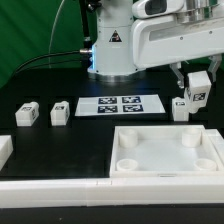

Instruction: Assemble one leg

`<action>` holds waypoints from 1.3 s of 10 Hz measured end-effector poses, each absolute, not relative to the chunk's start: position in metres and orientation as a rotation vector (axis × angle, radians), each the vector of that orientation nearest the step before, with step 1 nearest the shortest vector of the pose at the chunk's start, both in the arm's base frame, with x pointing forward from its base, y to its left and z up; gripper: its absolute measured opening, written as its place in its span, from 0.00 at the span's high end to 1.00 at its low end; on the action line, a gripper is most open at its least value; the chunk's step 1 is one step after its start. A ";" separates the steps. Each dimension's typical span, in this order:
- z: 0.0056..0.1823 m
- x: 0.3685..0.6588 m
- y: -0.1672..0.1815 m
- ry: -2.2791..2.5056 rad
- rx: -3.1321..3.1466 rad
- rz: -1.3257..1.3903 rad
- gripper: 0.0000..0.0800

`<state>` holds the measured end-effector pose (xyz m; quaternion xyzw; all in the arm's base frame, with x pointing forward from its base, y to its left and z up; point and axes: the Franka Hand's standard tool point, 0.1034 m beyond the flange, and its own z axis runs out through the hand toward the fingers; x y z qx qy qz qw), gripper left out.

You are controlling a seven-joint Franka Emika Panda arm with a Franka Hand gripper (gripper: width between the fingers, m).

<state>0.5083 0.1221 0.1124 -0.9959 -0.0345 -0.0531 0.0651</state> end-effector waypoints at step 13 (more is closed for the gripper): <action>0.128 0.607 0.114 -0.296 -2.940 -0.692 0.64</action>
Offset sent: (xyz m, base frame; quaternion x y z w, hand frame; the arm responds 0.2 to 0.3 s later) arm 0.0443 -0.0131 0.0083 -0.0105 0.0177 -0.1015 0.9946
